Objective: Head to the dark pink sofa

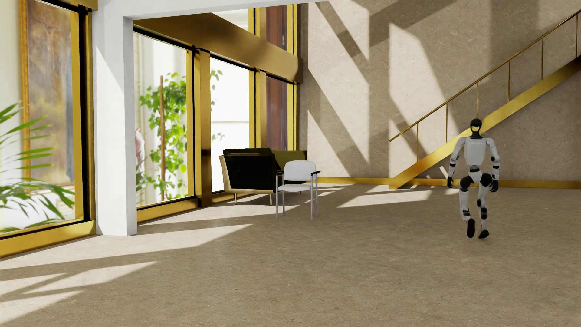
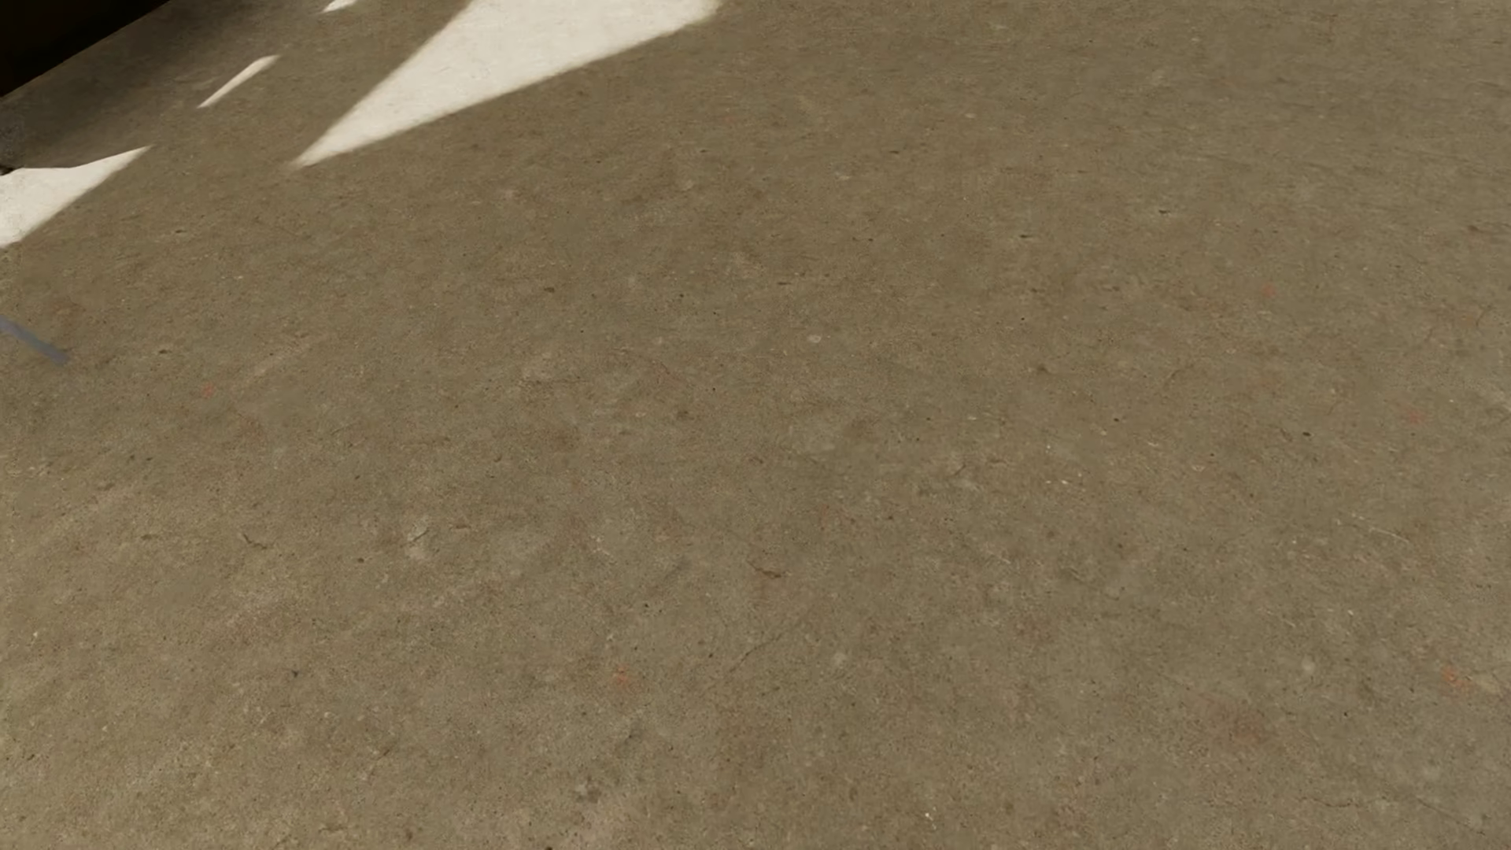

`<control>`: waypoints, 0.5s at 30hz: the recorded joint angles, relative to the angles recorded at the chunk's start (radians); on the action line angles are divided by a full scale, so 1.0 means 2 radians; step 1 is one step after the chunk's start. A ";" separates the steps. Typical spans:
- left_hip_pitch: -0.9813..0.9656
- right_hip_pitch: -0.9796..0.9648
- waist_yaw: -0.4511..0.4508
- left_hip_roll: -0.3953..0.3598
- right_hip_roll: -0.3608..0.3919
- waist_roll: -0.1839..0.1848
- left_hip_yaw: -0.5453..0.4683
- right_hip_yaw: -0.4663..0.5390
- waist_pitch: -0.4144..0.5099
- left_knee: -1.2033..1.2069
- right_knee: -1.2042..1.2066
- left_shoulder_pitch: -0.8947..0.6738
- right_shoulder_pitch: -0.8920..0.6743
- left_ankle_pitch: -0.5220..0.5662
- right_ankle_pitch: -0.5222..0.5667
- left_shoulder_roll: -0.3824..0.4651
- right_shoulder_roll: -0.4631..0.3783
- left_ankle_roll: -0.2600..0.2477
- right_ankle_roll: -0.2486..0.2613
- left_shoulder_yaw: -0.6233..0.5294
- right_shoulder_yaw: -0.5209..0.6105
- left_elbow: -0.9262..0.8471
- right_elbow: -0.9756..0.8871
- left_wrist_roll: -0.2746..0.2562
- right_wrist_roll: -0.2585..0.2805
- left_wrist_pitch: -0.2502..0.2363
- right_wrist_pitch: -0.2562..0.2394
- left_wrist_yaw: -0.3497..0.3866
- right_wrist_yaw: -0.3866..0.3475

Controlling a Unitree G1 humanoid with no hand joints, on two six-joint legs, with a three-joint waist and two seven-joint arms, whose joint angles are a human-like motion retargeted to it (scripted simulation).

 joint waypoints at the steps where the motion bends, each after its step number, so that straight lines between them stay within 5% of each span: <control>1: -0.055 0.057 0.032 -0.016 0.003 -0.006 0.000 0.000 0.003 0.039 -0.031 0.009 -0.015 -0.069 -0.038 0.002 -0.003 0.000 0.000 -0.012 -0.001 0.001 -0.008 0.000 0.000 0.000 0.000 0.000 0.000; 3: -0.139 0.177 0.100 -0.043 -0.006 -0.021 0.000 0.000 0.012 -0.003 -0.093 0.034 -0.029 -0.111 -0.110 0.009 -0.021 0.000 0.000 -0.024 -0.004 0.020 -0.067 0.000 0.000 0.000 0.000 0.000 0.000; 7: -0.239 0.343 0.186 -0.032 -0.035 -0.032 0.000 0.000 -0.007 -0.347 -0.141 0.077 -0.073 -0.086 -0.290 0.023 -0.037 0.000 0.000 -0.024 -0.052 0.064 -0.159 0.000 0.000 0.000 0.000 0.000 0.000; 8: -0.242 0.364 0.195 -0.028 -0.038 -0.029 0.000 0.000 -0.014 -0.411 -0.141 0.083 -0.086 -0.033 -0.303 0.023 -0.040 0.000 0.000 -0.028 -0.066 0.077 -0.174 0.000 0.000 0.000 0.000 0.000 0.000; 9: -0.258 0.375 0.194 -0.026 -0.037 -0.025 0.000 0.000 -0.023 -0.613 -0.150 0.089 -0.097 0.209 -0.291 0.023 -0.040 0.000 0.000 -0.026 -0.075 0.089 -0.181 0.000 0.000 0.000 0.000 0.000 0.000; 10: -0.274 0.394 0.190 -0.033 -0.045 -0.023 0.000 0.000 -0.019 -0.416 -0.141 0.093 -0.098 -0.007 -0.255 0.023 -0.038 0.000 0.000 -0.029 -0.085 0.104 -0.186 0.000 0.000 0.000 0.000 0.000 0.000; 11: -0.280 0.407 0.187 -0.044 -0.059 -0.025 0.000 0.000 -0.014 -0.352 -0.101 0.091 -0.087 -0.109 -0.193 0.024 -0.032 0.000 0.000 -0.039 -0.097 0.119 -0.180 0.000 0.000 0.000 0.000 0.000 0.000; 13: -0.282 0.348 0.169 -0.080 -0.101 -0.036 0.000 0.000 -0.005 -0.231 0.105 0.079 -0.068 -0.118 -0.063 0.020 -0.013 0.000 0.000 -0.034 -0.095 0.133 -0.113 0.000 0.000 0.000 0.000 0.000 0.000; 15: -0.209 0.214 0.140 -0.127 -0.098 -0.023 0.000 0.000 0.004 -0.254 0.365 0.050 -0.060 -0.136 -0.084 0.016 -0.018 0.000 0.000 -0.054 -0.047 0.093 -0.048 0.000 0.000 0.000 0.000 0.000 0.000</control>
